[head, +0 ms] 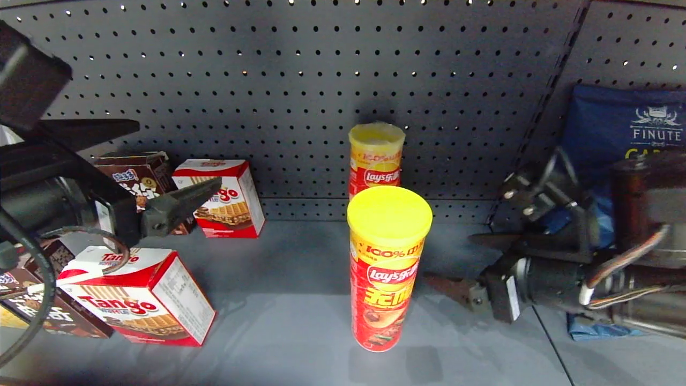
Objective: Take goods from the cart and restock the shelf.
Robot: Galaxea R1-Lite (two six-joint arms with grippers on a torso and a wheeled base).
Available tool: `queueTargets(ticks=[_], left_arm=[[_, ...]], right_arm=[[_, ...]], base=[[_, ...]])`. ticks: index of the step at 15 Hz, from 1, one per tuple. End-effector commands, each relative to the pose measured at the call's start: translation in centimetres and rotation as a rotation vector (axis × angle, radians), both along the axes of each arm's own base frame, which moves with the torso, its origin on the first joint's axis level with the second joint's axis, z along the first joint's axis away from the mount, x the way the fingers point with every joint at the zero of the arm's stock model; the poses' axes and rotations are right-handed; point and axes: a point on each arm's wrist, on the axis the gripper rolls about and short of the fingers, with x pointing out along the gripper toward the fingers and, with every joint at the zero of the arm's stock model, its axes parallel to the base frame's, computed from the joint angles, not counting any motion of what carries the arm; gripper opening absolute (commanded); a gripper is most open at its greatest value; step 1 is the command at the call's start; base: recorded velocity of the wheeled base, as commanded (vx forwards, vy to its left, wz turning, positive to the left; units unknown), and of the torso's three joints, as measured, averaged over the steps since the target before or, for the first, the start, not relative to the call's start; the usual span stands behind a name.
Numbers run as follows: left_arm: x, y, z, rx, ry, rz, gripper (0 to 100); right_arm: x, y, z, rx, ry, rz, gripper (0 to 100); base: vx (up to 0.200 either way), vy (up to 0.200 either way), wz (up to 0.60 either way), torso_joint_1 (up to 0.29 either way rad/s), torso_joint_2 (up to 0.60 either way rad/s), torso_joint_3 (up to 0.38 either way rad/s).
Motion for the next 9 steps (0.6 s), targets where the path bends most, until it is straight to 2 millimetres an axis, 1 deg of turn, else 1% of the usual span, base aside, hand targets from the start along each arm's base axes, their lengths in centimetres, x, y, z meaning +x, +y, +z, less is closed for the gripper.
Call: queueTargets(ticks=[1, 3, 4, 5, 6, 7, 9], left_arm=[[-3.4, 1.6, 1.2, -0.047, -0.093, -0.009, 100], [-6.0, 3.0, 0.5, -0.067, -0.133, -0.014, 100], [-7.1, 3.6, 0.1, -0.072, -0.145, -0.010, 100], [-9.2, 4.7, -1.3, -0.076, -0.163, -0.010, 100], [-10.4, 5.3, -2.5, -0.077, -0.171, -0.010, 100], [-11.5, 5.9, -3.3, -0.085, -0.189, -0.008, 100], [-12.5, 6.5, -4.0, -0.079, -0.216, 0.004, 100]], right_arm=[[-4.5, -4.7, 4.7, 0.185, -0.215, -0.142, 100], [-7.0, -7.3, 4.3, 0.252, -0.258, -0.222, 100], [-7.8, -8.2, 3.7, 0.259, -0.263, -0.248, 100], [-9.1, -9.7, 2.3, 0.268, -0.263, -0.318, 100], [-9.9, -10.8, 1.4, 0.275, -0.268, -0.367, 100], [-10.7, -11.8, 0.6, 0.280, -0.279, -0.416, 100], [-11.7, -13.5, -0.9, 0.273, -0.305, -0.537, 100]], base=[[0.000, 0.000, 0.00, 0.000, 0.00, 0.000], [0.000, 0.000, 0.00, 0.000, 0.00, 0.000], [0.000, 0.000, 0.00, 0.000, 0.00, 0.000], [0.000, 0.000, 0.00, 0.000, 0.00, 0.000], [0.000, 0.000, 0.00, 0.000, 0.00, 0.000], [0.000, 0.000, 0.00, 0.000, 0.00, 0.000], [0.000, 0.000, 0.00, 0.000, 0.00, 0.000]])
